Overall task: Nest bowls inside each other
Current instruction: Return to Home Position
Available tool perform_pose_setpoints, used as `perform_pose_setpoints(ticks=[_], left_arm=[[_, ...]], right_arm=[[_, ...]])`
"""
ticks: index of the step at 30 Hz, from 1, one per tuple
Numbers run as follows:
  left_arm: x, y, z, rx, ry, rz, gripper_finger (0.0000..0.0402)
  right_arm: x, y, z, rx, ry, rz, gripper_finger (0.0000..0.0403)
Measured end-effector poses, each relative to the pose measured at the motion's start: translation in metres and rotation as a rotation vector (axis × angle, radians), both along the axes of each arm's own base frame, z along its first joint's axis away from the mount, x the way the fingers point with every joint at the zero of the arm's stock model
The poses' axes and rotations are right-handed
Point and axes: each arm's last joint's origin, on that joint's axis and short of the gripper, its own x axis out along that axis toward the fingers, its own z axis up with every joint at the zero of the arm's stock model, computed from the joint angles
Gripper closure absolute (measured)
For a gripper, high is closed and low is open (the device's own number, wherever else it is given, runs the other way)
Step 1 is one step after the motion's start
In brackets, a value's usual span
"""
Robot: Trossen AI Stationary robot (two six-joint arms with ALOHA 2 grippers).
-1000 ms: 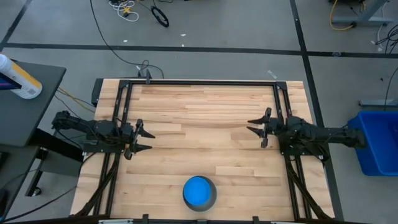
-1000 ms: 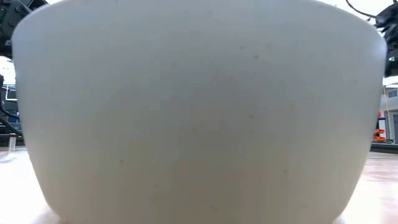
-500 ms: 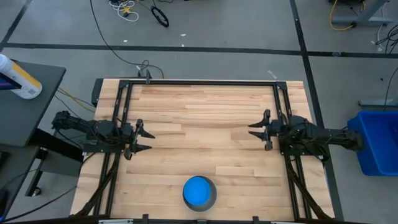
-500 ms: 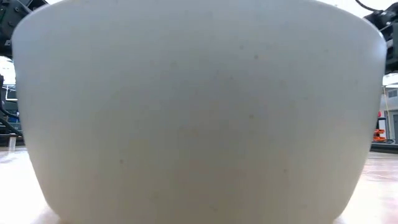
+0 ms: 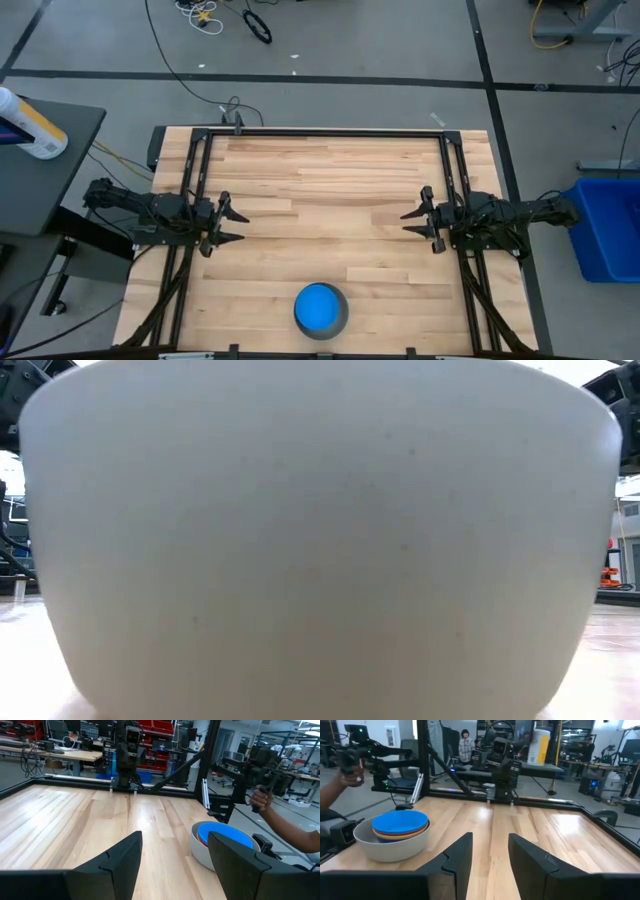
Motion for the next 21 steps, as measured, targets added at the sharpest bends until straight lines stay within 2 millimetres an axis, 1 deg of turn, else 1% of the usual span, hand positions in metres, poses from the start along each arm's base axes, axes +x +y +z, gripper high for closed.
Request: perform_pose_setpoints(ticks=[15,18,21], left_arm=[[0.0001,0.0003,0.0011,0.017,-0.016,0.011,0.0168],[0.0004,0.0014,0.0001,0.042,-0.008,0.023,0.0168],[0.0008,0.0028,-0.0003,0.058,-0.006,0.024,0.0168]], right_arm=[[0.0019,0.0049,-0.0041,0.026,0.054,0.023,0.0269],[0.0027,0.0038,-0.0048,0.017,0.061,-0.014,0.0268],[0.0032,0.0012,-0.0036,0.011,0.047,-0.088,0.0268]])
